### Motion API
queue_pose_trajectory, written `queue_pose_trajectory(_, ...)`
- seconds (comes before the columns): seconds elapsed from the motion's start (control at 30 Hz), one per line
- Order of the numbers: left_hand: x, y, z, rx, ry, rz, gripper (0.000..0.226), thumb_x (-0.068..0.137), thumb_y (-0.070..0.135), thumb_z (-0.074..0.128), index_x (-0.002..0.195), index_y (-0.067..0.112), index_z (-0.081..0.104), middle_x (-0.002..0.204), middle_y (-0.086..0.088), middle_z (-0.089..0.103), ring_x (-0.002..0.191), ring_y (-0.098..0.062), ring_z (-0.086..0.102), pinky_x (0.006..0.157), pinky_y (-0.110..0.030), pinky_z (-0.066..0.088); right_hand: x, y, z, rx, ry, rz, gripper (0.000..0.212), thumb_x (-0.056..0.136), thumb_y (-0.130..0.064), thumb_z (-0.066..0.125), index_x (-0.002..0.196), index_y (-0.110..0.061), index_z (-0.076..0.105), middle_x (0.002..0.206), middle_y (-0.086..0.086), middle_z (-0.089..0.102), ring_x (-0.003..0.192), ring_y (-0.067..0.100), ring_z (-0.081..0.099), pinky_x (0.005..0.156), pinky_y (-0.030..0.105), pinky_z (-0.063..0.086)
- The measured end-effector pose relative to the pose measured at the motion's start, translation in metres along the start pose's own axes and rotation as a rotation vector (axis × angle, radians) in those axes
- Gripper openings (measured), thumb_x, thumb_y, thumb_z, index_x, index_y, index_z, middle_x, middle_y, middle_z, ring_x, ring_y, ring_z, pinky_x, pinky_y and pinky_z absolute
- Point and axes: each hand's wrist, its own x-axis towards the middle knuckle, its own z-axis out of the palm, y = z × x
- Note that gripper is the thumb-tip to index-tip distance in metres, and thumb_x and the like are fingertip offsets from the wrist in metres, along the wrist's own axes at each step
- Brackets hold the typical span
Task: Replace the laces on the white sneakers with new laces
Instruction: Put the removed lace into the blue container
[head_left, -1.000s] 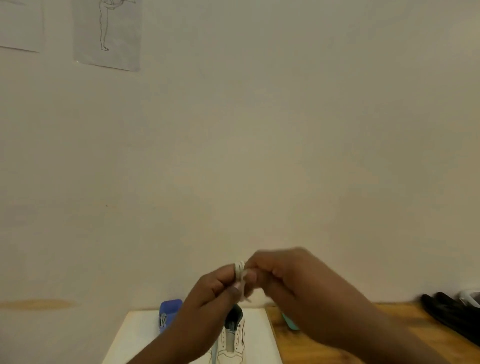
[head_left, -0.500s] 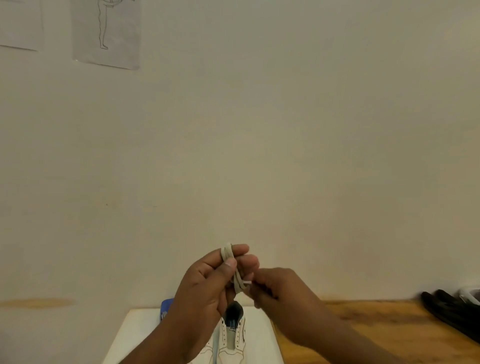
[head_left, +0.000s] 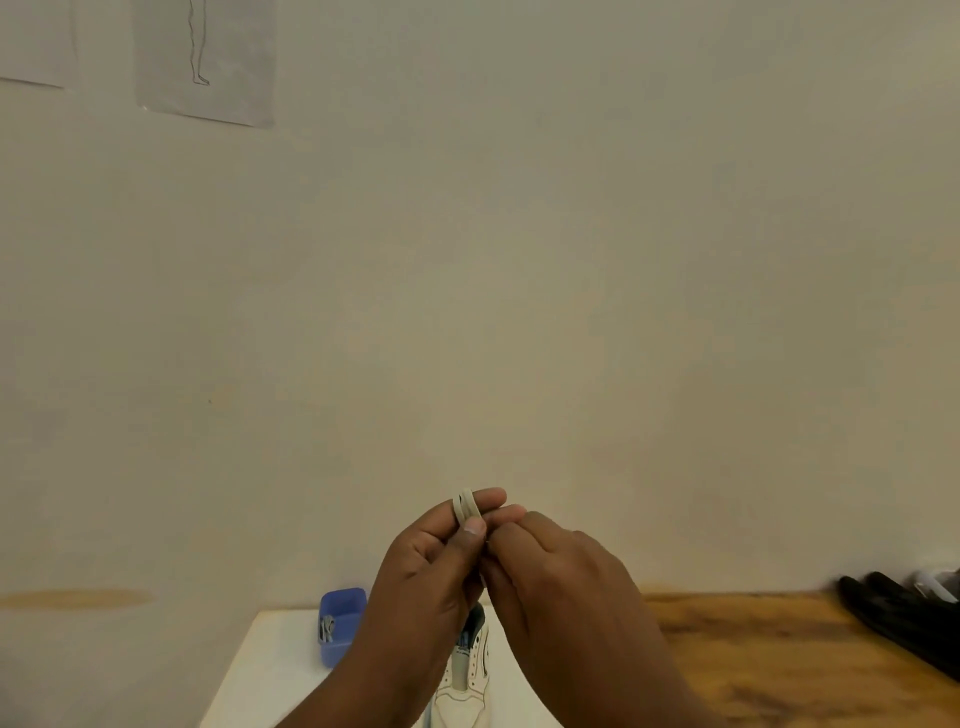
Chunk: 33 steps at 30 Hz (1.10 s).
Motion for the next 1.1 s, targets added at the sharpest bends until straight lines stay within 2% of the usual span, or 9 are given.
queue_pose_trajectory(0.1, 0.000, -0.003, 0.005, -0.095, 0.030, -0.011, 0.032, 0.103, 0.011, 0.041, 0.124, 0.009, 0.064, 0.114, -0.012, 0.074, 0.114, -0.024, 0.068, 0.102, -0.037, 0.052, -0.005, -0.001, 0.009, 0.024, 0.107, 0.077, 0.031, 0.067, -0.031, 0.093, 0.087, -0.032, 0.069, 0.075, -0.015, 0.064, 0.052, 0.001, 0.048, 0.054, 0.008, 0.034)
queue_pose_trajectory(0.17, -0.001, -0.003, 0.008, -0.193, 0.054, -0.029, 0.032, 0.104, 0.006, 0.037, 0.122, 0.006, 0.064, 0.112, -0.017, 0.073, 0.105, -0.029, 0.072, 0.089, -0.031, 0.059, -0.009, -0.002, 0.017, 0.144, 0.210, 0.185, 0.012, 0.085, -0.039, 0.077, 0.088, -0.036, 0.066, 0.079, -0.018, 0.062, 0.055, -0.003, 0.042, 0.056, 0.003, 0.028)
queue_pose_trajectory(0.23, -0.003, -0.002, 0.011, -0.249, 0.078, -0.041, 0.031, 0.104, 0.005, 0.038, 0.119, 0.003, 0.065, 0.111, -0.020, 0.073, 0.100, -0.034, 0.072, 0.080, -0.030, 0.061, -0.012, -0.004, 0.027, 0.295, 0.325, 0.305, 0.013, 0.092, -0.048, 0.061, 0.088, -0.036, 0.066, 0.082, -0.020, 0.062, 0.057, -0.007, 0.045, 0.057, 0.000, 0.032)
queue_pose_trajectory(0.37, -0.007, -0.008, 0.016, -0.248, 0.132, -0.039, 0.032, 0.104, 0.006, 0.038, 0.121, 0.007, 0.064, 0.112, -0.014, 0.074, 0.109, -0.023, 0.070, 0.087, -0.027, 0.058, -0.018, -0.015, 0.045, 0.366, 0.446, 0.343, 0.021, 0.095, -0.046, 0.059, 0.093, -0.032, 0.075, 0.085, -0.019, 0.062, 0.063, 0.000, 0.055, 0.054, 0.008, 0.043)
queue_pose_trajectory(0.47, -0.008, -0.012, 0.016, -0.221, 0.186, -0.038, 0.033, 0.106, 0.008, 0.036, 0.123, 0.011, 0.064, 0.115, -0.008, 0.074, 0.111, -0.017, 0.069, 0.100, -0.033, 0.049, -0.023, -0.024, 0.056, 0.221, 0.431, 0.291, 0.026, 0.098, -0.045, 0.056, 0.103, -0.031, 0.078, 0.093, -0.014, 0.066, 0.063, 0.007, 0.057, 0.051, 0.023, 0.051)
queue_pose_trajectory(0.57, -0.010, -0.015, 0.015, -0.257, 0.236, -0.057, 0.033, 0.106, 0.008, 0.036, 0.121, 0.011, 0.065, 0.115, -0.007, 0.074, 0.110, -0.016, 0.070, 0.093, -0.029, 0.049, -0.025, -0.023, 0.064, 0.120, 0.389, 0.263, 0.028, 0.097, -0.045, 0.056, 0.106, -0.031, 0.078, 0.095, -0.011, 0.069, 0.063, 0.012, 0.060, 0.051, 0.029, 0.054)
queue_pose_trajectory(0.7, -0.010, -0.017, 0.012, -0.316, 0.266, -0.107, 0.033, 0.105, 0.008, 0.036, 0.120, 0.009, 0.065, 0.112, -0.011, 0.074, 0.107, -0.020, 0.071, 0.089, -0.030, 0.054, -0.021, -0.019, 0.063, 0.108, 0.429, 0.234, 0.043, 0.103, -0.049, 0.045, 0.089, -0.025, 0.078, 0.083, -0.010, 0.067, 0.062, 0.009, 0.058, 0.051, 0.021, 0.052)
queue_pose_trajectory(0.87, -0.011, -0.019, 0.011, -0.388, 0.241, -0.147, 0.032, 0.105, 0.007, 0.035, 0.120, 0.006, 0.064, 0.112, -0.015, 0.074, 0.102, -0.026, 0.073, 0.089, -0.034, 0.057, -0.024, -0.004, 0.066, 0.098, 0.458, 0.183, 0.029, 0.102, -0.034, 0.054, 0.084, -0.020, 0.073, 0.084, -0.008, 0.063, 0.064, 0.006, 0.053, 0.059, 0.014, 0.043)
queue_pose_trajectory(1.1, -0.014, -0.029, 0.008, -0.403, 0.155, -0.251, 0.033, 0.102, 0.000, 0.037, 0.122, 0.002, 0.063, 0.117, -0.018, 0.072, 0.108, -0.029, 0.071, 0.091, -0.036, 0.056, -0.039, 0.029, 0.077, 0.097, 0.432, 0.096, 0.041, 0.108, -0.039, 0.046, 0.089, -0.015, 0.072, 0.092, -0.002, 0.066, 0.076, 0.007, 0.059, 0.063, 0.021, 0.052)
